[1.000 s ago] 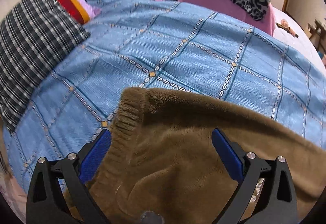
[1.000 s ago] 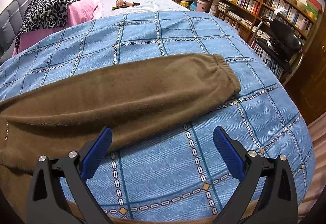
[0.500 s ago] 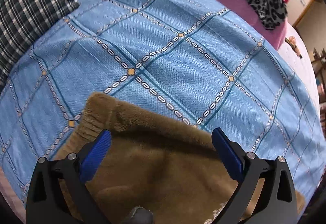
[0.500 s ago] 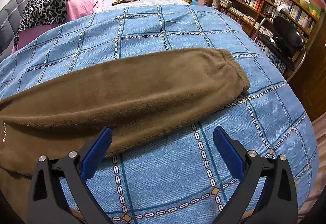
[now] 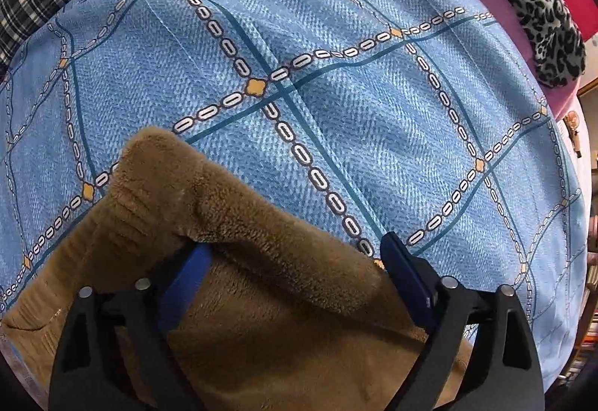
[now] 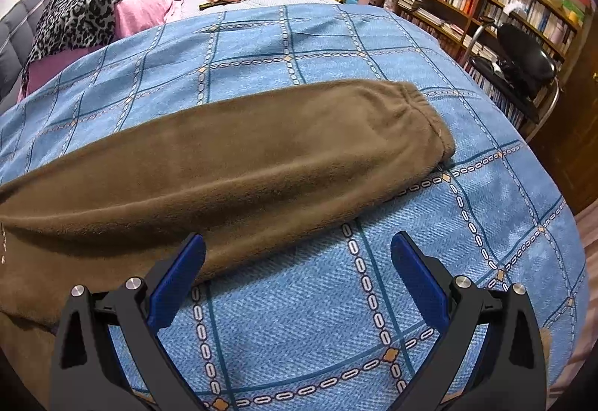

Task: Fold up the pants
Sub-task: 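Move the left tool to the elastic waistband of the brown pants and grasp it, then grasp the brown pants' cuff with the right tool while the left tool holds the waistband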

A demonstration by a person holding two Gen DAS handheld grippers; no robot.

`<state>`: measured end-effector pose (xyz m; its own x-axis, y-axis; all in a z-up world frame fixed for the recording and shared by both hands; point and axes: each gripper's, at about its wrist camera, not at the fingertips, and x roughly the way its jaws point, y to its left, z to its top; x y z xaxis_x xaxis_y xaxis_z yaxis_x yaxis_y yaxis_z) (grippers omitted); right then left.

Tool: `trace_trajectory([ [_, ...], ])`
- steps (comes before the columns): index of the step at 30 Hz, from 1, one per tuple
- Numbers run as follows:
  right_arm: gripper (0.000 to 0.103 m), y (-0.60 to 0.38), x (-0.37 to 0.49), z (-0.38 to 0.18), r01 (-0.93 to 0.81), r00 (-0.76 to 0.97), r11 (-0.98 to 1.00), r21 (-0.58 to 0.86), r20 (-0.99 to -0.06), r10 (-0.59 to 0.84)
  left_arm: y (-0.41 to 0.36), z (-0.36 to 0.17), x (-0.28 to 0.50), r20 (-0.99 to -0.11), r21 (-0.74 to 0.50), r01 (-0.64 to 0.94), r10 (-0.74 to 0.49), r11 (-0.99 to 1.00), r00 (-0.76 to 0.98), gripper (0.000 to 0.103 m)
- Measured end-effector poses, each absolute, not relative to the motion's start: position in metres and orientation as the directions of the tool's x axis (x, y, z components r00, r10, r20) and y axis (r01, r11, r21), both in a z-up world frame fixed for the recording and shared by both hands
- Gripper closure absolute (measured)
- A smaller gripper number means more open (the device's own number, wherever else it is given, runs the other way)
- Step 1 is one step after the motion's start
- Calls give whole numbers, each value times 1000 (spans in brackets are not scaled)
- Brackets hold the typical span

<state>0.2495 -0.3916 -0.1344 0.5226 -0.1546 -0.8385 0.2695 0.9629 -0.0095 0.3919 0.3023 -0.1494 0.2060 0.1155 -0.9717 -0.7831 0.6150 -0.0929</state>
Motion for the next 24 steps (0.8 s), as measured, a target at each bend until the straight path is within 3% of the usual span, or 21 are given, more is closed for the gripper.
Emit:
trace_trajectory([
  [3,3,-406,253,-135,303,521,953,13,-840,-154,303,-143,379,-968,-103,-794,123,598,219,48],
  [5,3,-415,257,-135,316,524,948,35,-839,-144,306,-138,366,-960,-180,-787,68,590,271,72],
  [7,3,-422,262,-134,328,526,943,47,-839,-141,307,-135,354,-948,-258,-767,-2,587,317,82],
  [14,3,-460,291,-128,397,536,908,134,-837,-112,297,-119,311,-921,-336,-687,-74,644,382,94],
  [24,3,-515,343,-137,516,498,816,259,-866,-40,291,-99,258,-897,-380,-609,-116,696,427,94],
])
